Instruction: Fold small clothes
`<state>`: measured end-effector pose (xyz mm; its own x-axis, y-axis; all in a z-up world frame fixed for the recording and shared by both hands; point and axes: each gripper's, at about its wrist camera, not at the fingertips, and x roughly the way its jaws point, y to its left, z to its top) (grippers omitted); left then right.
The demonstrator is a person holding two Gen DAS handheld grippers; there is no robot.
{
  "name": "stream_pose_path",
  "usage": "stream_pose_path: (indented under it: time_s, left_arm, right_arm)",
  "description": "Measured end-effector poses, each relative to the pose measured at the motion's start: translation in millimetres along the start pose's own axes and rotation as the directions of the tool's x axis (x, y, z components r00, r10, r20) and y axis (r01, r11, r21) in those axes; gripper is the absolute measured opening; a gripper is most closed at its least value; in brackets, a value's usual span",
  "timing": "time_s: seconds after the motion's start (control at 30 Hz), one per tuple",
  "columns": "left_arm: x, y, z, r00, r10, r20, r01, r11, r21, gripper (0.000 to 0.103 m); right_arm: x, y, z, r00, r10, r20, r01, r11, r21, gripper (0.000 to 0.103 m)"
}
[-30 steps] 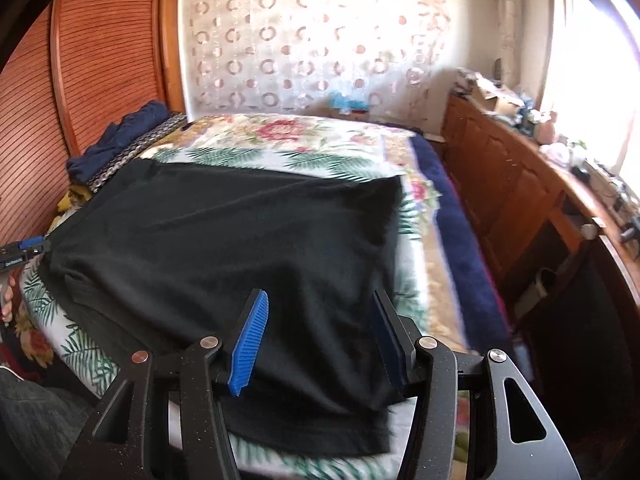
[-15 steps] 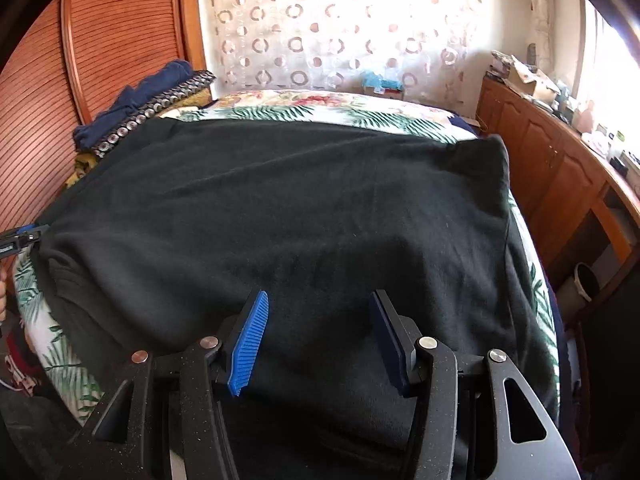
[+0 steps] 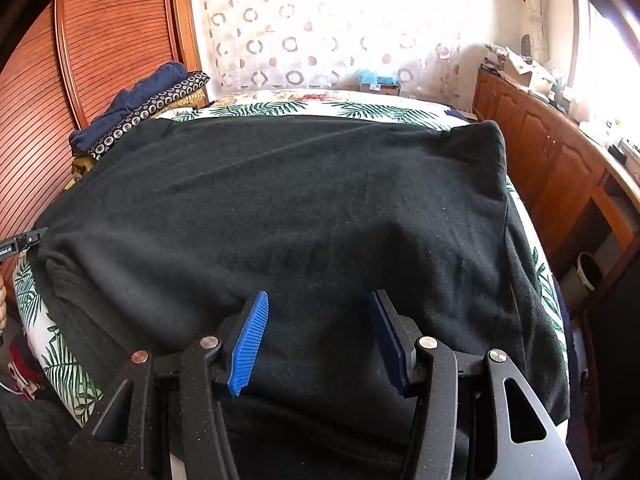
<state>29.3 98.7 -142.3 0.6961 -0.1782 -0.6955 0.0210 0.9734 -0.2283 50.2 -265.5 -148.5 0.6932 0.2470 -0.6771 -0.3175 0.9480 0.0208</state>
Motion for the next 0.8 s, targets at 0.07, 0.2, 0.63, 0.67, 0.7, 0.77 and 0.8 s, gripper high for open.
stream_pose_path:
  time_s: [0.07, 0.2, 0.63, 0.67, 0.7, 0.77, 0.8]
  left_arm:
    - [-7, -7, 5, 0.999, -0.034, 0.028, 0.033, 0.999, 0.015, 0.009]
    - [-20, -21, 19, 0.995, -0.069, 0.075, 0.067, 0.997, 0.035, 0.008]
    - [-19, -96, 77, 0.964, -0.224, 0.143, 0.197, 0.963, 0.181, 0.008]
    - [-17, -106, 83, 0.96, -0.242, 0.143, 0.212, 0.957, 0.2, 0.008]
    - [-17, -113, 86, 0.957, -0.252, 0.145, 0.218, 0.953, 0.212, 0.008]
    - [-15, -131, 96, 0.948, -0.28, 0.149, 0.239, 0.94, 0.245, 0.008]
    - [-15, -141, 102, 0.943, -0.295, 0.152, 0.249, 0.932, 0.262, 0.008]
  right_arm:
    - [0, -1, -1, 1.0, 0.004, 0.002, -0.004, 1.0, 0.0, 0.055]
    - [-1, -1, -1, 1.0, -0.003, -0.002, 0.003, 1.0, -0.008, 0.055]
    - [-6, -11, -1, 1.0, 0.003, -0.019, -0.003, 1.0, -0.004, 0.055]
    - [-8, -13, -1, 1.0, 0.001, -0.019, -0.001, 1.0, 0.001, 0.055]
    - [-10, -15, -1, 1.0, -0.004, -0.017, 0.004, 1.0, 0.005, 0.055]
    - [-15, -21, -1, 1.0, -0.014, -0.007, 0.015, 1.0, 0.017, 0.055]
    - [-18, -24, -1, 1.0, -0.016, -0.002, 0.016, 1.0, 0.025, 0.055]
